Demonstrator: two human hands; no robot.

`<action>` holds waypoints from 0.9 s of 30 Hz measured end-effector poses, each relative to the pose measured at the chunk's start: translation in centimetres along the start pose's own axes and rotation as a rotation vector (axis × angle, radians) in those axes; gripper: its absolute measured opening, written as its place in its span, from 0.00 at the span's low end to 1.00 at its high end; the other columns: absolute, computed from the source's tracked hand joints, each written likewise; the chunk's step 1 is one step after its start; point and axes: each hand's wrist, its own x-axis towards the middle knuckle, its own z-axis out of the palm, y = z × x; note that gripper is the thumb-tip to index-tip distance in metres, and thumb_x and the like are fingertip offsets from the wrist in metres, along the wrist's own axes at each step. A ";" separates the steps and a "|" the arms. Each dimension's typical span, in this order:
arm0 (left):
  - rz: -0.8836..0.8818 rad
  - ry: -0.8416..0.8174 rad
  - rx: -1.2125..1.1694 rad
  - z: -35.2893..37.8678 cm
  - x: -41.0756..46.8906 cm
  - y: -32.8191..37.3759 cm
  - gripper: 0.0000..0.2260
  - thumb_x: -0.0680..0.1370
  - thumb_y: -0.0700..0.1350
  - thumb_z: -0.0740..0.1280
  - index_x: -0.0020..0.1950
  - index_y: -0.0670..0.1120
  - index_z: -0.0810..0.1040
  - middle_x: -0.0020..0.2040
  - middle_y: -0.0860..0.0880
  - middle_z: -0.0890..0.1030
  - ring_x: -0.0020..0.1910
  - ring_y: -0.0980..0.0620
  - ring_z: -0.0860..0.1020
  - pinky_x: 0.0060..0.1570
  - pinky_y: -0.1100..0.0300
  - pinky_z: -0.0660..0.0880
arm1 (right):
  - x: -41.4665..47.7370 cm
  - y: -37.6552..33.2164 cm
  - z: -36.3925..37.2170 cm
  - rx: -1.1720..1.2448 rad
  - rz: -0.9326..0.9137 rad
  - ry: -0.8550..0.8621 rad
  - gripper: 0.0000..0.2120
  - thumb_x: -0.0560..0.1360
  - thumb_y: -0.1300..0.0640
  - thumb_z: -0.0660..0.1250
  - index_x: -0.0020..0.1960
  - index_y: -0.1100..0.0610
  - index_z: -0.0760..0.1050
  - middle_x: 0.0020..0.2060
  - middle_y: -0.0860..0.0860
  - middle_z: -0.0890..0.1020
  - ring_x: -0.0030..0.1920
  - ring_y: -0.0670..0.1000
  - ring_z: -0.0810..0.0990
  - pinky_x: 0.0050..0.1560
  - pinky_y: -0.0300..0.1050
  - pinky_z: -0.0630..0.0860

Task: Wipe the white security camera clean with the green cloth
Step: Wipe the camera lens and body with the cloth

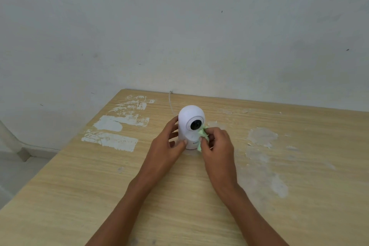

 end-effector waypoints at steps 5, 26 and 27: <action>0.027 0.050 -0.003 -0.2 0.2 -0.5 0.26 0.82 0.35 0.67 0.77 0.53 0.71 0.65 0.57 0.82 0.61 0.68 0.80 0.54 0.73 0.77 | -0.9 -0.2 1.4 -0.041 -0.057 -0.060 0.09 0.79 0.64 0.67 0.57 0.56 0.79 0.48 0.49 0.77 0.45 0.46 0.78 0.44 0.33 0.74; 0.053 0.055 -0.012 -0.1 0.5 -1.2 0.25 0.82 0.34 0.66 0.74 0.57 0.71 0.62 0.61 0.81 0.56 0.75 0.79 0.51 0.76 0.76 | -0.6 0.2 1.1 -0.074 -0.009 -0.018 0.09 0.79 0.61 0.67 0.59 0.57 0.79 0.47 0.49 0.78 0.42 0.44 0.76 0.41 0.30 0.70; 0.052 0.056 -0.019 -0.1 0.6 -1.2 0.25 0.82 0.34 0.66 0.74 0.57 0.71 0.62 0.61 0.81 0.57 0.74 0.79 0.51 0.75 0.76 | -0.6 -0.1 1.3 -0.080 -0.034 -0.033 0.09 0.79 0.60 0.67 0.59 0.57 0.80 0.48 0.49 0.78 0.42 0.44 0.76 0.41 0.29 0.70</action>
